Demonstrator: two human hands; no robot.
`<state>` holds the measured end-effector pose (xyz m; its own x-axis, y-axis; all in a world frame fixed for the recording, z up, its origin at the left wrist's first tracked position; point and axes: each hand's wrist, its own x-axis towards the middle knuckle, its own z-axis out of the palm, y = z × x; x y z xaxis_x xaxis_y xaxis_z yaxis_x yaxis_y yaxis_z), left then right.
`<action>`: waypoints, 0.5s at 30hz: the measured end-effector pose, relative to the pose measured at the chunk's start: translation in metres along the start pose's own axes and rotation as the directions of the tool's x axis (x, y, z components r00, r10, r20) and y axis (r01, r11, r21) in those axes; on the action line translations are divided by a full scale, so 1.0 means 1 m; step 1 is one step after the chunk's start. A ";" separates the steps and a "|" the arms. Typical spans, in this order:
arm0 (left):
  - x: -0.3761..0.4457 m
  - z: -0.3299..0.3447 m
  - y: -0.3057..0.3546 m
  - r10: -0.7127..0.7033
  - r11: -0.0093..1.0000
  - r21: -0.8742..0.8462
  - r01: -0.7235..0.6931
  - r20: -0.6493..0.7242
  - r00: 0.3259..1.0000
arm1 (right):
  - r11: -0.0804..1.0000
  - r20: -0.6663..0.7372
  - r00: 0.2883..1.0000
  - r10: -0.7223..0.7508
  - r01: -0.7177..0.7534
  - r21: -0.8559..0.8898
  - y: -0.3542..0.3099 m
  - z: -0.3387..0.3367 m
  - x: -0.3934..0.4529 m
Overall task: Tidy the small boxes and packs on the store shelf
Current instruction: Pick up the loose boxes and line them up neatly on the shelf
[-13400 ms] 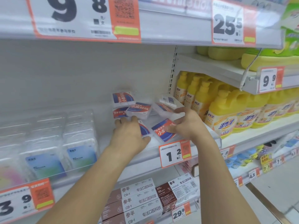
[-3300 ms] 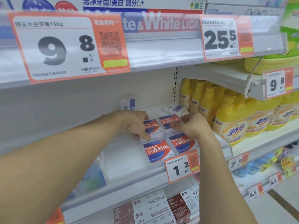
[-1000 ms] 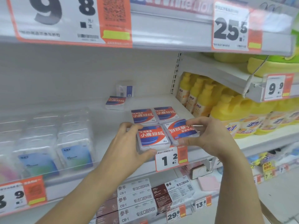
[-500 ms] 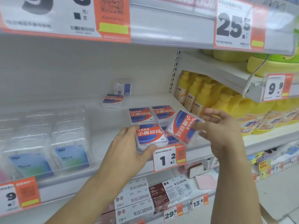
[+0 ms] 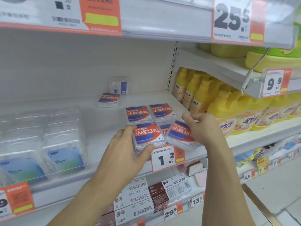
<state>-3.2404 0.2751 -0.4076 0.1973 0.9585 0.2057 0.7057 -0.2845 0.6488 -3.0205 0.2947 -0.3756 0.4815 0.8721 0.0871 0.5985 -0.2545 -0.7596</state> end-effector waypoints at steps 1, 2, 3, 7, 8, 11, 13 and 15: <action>0.000 0.000 0.000 0.000 1.000 -0.004 0.000 0.002 1.000 | 0.998 0.035 0.999 0.027 -0.025 -0.063 0.001 0.001 -0.003; 0.000 0.000 0.000 0.000 1.000 -0.006 0.000 0.005 1.000 | 0.993 0.048 0.998 0.046 -0.040 -0.110 0.002 0.001 -0.007; -0.001 -0.001 0.001 -0.002 1.000 -0.006 0.002 0.008 1.000 | 0.988 0.054 0.997 0.052 -0.043 -0.150 0.002 -0.001 -0.013; -0.001 -0.002 0.002 -0.013 1.000 0.006 0.013 0.004 1.000 | 0.974 0.152 0.986 0.074 -0.039 -0.222 -0.002 -0.015 -0.030; -0.001 -0.001 0.003 -0.008 1.000 0.011 0.008 0.000 1.000 | 0.976 0.173 0.982 0.075 -0.037 -0.213 -0.001 -0.016 -0.030; -0.002 -0.001 0.004 -0.011 1.000 0.022 0.011 -0.002 1.000 | 0.993 0.211 0.977 0.040 -0.015 -0.117 -0.001 -0.019 -0.030; -0.001 -0.003 0.005 -0.027 1.000 0.012 0.027 0.005 1.000 | 0.999 0.268 0.963 0.011 0.002 -0.048 -0.002 -0.019 -0.029; 0.000 -0.003 0.005 -0.039 0.999 -0.002 0.039 -0.001 0.999 | 0.999 0.285 0.958 -0.021 0.029 -0.024 -0.004 -0.017 -0.028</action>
<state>-3.2386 0.2734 -0.4022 0.1691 0.9689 0.1807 0.7112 -0.2468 0.6582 -3.0253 0.2642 -0.3635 0.2661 0.9603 -0.0843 0.6271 -0.2389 -0.7414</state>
